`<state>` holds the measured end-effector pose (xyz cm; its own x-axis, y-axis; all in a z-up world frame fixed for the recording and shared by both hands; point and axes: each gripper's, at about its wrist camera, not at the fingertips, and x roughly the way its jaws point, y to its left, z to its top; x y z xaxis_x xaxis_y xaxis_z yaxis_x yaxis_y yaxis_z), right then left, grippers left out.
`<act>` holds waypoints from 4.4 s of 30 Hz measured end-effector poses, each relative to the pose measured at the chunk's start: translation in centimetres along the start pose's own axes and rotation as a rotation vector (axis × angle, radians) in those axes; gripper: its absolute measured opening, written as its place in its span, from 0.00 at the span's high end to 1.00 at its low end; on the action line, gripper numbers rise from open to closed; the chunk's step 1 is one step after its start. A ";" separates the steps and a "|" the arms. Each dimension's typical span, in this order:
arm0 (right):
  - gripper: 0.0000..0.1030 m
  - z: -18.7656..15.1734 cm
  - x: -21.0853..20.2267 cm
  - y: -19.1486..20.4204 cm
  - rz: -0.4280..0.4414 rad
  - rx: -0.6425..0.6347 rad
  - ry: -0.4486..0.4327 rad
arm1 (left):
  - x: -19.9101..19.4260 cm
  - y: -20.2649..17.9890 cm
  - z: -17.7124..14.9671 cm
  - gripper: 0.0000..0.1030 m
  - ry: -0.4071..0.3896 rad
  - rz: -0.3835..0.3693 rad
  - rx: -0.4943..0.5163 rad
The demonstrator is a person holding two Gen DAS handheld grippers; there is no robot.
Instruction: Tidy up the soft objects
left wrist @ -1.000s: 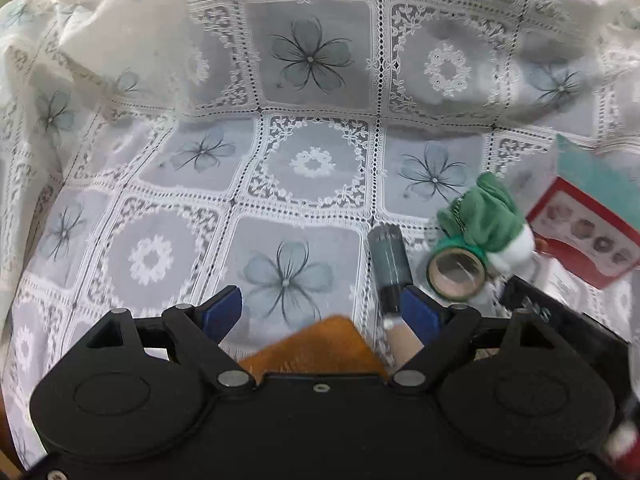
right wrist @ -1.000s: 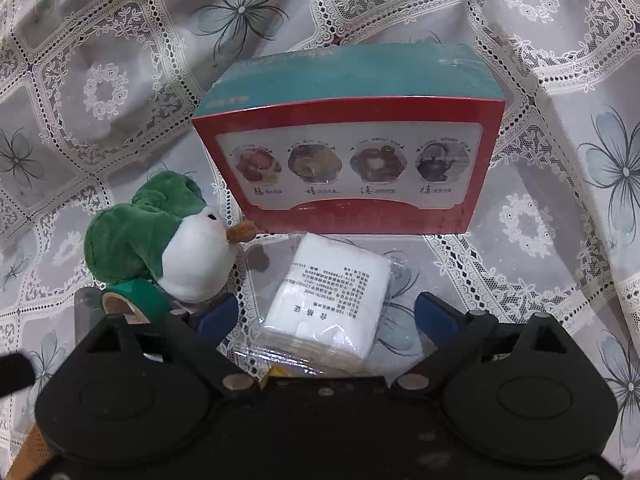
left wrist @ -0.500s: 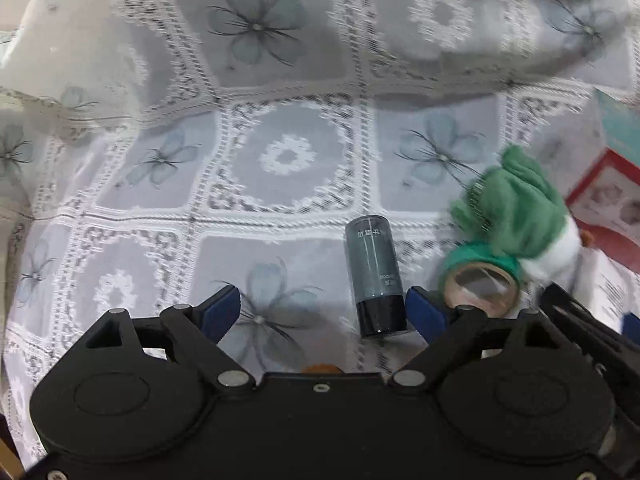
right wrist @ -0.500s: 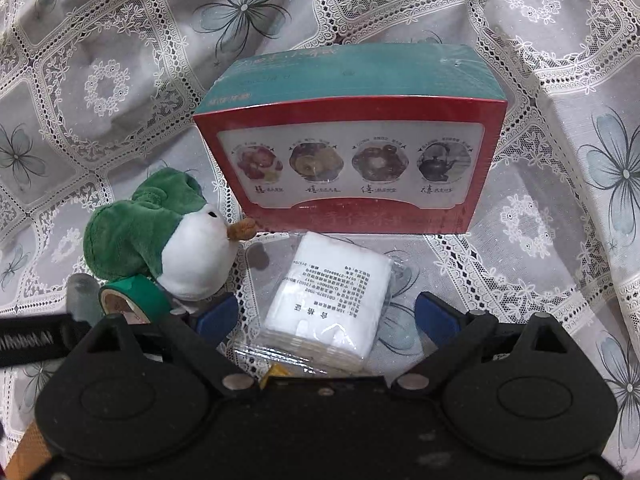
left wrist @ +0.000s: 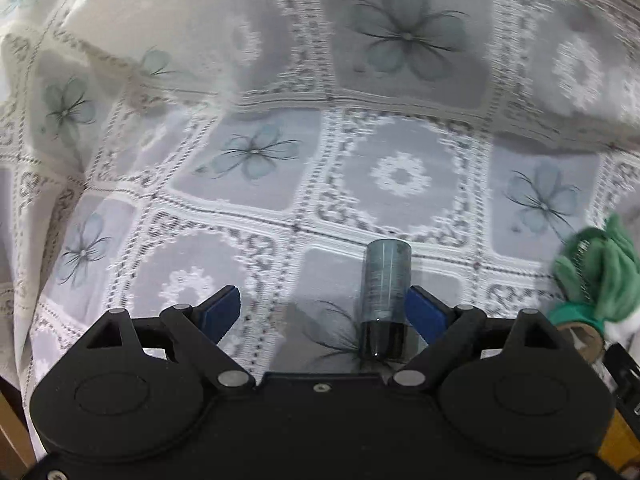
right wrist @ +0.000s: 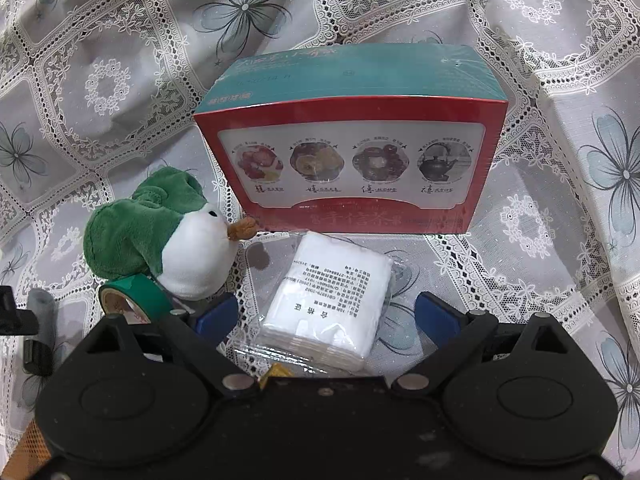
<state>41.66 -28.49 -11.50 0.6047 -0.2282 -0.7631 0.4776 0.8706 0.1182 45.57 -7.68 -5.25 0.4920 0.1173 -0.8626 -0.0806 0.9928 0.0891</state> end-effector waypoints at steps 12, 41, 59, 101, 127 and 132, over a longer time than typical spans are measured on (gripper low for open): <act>0.06 0.0 0.0 0.0 -0.001 -0.003 0.002 | 0.0 2.1 0.0 0.16 0.026 -0.019 -0.040; 0.06 0.0 -0.1 -0.1 -0.001 -0.007 0.005 | -5.5 -2.7 -5.6 0.15 -0.045 -0.210 0.216; 0.05 0.1 -0.1 -0.2 0.004 -0.007 0.006 | -3.5 -3.7 -4.9 0.15 -0.027 -0.214 0.221; 0.08 -0.1 -0.6 -0.7 0.014 0.017 -0.008 | -3.4 -3.4 -4.8 0.53 -0.067 -0.347 0.260; 0.30 -0.7 -1.0 1.0 -0.106 -0.086 0.004 | -11.7 4.7 -16.9 0.53 -0.087 -0.325 0.143; 0.50 -0.3 -1.2 2.1 -0.110 -0.157 0.008 | -12.6 5.2 -18.2 0.53 -0.086 -0.324 0.161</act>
<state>41.74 -26.27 -10.47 0.5486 -0.3227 -0.7713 0.4347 0.8981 -0.0665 23.15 -4.44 -3.00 0.5409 -0.2088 -0.8147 0.2252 0.9693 -0.0989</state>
